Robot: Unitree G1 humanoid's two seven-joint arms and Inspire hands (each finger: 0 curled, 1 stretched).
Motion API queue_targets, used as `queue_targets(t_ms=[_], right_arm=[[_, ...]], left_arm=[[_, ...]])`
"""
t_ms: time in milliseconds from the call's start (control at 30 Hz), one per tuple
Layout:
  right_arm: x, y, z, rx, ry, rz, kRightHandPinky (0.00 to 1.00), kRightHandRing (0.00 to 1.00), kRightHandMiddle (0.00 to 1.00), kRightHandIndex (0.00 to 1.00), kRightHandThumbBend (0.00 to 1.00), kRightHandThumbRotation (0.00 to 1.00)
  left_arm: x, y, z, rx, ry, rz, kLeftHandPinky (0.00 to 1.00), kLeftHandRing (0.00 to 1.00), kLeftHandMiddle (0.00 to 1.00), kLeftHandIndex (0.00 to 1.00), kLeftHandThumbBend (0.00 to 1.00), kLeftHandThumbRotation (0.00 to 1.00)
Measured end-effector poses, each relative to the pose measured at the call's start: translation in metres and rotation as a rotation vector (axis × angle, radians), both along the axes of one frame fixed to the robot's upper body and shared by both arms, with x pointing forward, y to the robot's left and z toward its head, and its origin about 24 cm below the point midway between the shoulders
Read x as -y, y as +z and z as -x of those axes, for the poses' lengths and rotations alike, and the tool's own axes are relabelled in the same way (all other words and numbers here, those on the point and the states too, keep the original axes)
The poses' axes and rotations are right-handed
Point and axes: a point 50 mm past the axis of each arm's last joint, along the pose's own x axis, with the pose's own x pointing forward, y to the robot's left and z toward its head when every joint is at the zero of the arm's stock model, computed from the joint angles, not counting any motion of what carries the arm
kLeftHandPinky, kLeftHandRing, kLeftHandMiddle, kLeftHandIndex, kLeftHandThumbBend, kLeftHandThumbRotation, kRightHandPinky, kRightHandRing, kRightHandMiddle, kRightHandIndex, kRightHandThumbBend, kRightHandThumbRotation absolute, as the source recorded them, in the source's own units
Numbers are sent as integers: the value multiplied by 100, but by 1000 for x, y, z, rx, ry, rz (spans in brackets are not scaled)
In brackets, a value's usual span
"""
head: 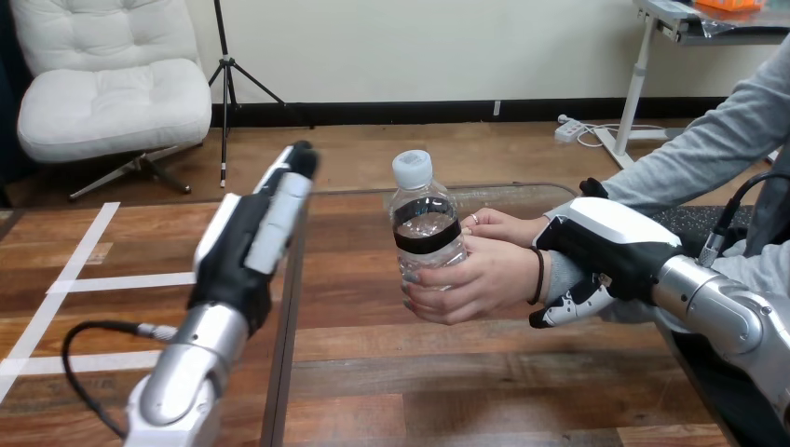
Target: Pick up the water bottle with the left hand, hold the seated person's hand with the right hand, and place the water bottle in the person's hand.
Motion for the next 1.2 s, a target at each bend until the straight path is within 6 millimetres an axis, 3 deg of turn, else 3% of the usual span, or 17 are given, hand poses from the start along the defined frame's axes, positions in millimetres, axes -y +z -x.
queue_targets(t_ms=[533, 800, 1200], right_arm=[[1, 1, 0, 4, -4, -8, 20, 24, 30, 30, 70, 1], [2, 1, 0, 1, -10, -8, 27, 31, 37, 39, 78, 17], [2, 1, -1, -15, -18, -5, 46, 52, 57, 59, 86, 36]], left_arm=[[-19, 1, 12, 17, 34, 42, 100, 100, 100, 100, 83, 100], [-23, 3, 16, 35, 49, 53, 100, 100, 100, 100, 80, 100], [-28, 4, 19, 41, 65, 66, 100, 100, 100, 100, 77, 100]])
